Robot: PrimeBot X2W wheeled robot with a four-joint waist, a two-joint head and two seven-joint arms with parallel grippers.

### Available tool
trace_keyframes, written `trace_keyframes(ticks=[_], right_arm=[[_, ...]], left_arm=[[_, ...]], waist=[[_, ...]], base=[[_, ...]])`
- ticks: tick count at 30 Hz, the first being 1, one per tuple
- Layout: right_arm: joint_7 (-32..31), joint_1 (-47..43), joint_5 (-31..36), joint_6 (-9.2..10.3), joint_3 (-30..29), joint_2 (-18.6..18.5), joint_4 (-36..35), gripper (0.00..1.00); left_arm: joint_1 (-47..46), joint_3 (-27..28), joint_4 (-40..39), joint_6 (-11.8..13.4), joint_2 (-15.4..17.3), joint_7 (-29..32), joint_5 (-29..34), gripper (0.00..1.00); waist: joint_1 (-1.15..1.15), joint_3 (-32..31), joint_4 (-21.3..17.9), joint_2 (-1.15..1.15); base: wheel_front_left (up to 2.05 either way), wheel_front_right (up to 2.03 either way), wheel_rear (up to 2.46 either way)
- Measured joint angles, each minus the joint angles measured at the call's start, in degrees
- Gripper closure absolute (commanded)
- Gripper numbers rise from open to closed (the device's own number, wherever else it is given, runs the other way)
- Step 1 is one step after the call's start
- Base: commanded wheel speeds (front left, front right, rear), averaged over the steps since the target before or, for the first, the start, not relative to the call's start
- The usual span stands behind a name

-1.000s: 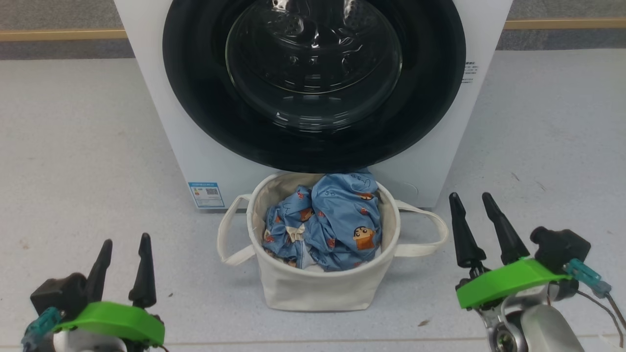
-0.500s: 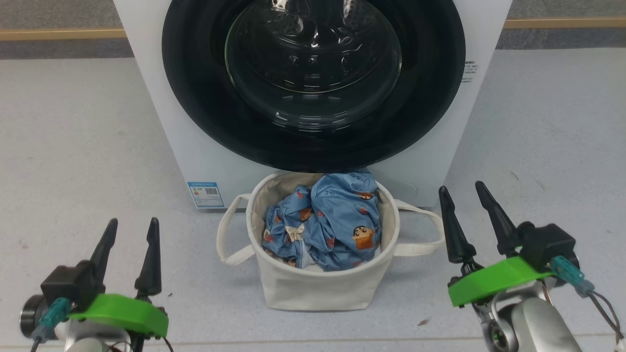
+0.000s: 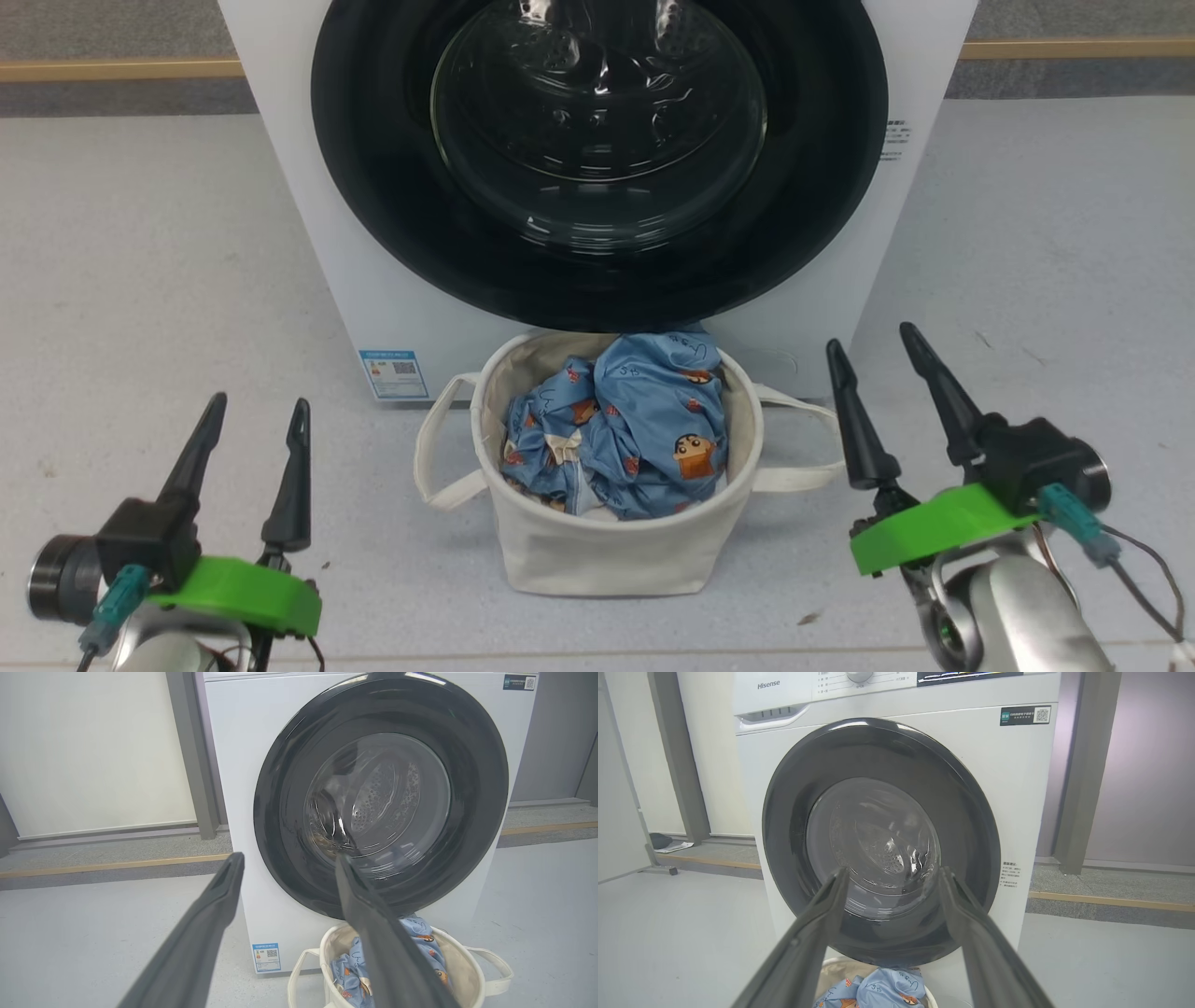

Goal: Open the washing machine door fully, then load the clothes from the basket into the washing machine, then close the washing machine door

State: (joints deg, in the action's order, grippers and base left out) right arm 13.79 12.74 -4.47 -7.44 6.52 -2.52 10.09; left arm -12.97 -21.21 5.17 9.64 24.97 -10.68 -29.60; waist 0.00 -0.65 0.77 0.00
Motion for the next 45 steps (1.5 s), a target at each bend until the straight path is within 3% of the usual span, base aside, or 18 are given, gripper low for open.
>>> trace_keyframes(ticks=[12, 34, 45], right_arm=[[0.5, -0.1, -6.5, 0.0, -1.4, -0.1, 0.8, 0.0], [0.5, 0.0, -6.7, 0.0, -0.7, -0.1, 1.6, 0.0], [0.5, 0.0, -6.7, 0.0, -0.7, -0.1, 1.5, 0.0]], left_arm=[[-0.2, 0.0, -0.1, 0.0, 0.0, -0.2, -0.8, 0.0], [-0.2, -0.9, -0.2, 1.0, 0.5, 0.1, -1.1, 0.0], [-0.2, -1.1, -0.4, 1.7, 0.8, 0.6, -1.1, 0.0]], waist=[[0.0, -0.2, -0.1, 0.0], [0.0, -0.2, -0.3, 0.0], [0.0, 0.0, -0.4, 0.0]], base=[[0.0, 0.0, 0.0], [0.02, 0.02, -0.03], [0.69, 0.67, -1.36]])
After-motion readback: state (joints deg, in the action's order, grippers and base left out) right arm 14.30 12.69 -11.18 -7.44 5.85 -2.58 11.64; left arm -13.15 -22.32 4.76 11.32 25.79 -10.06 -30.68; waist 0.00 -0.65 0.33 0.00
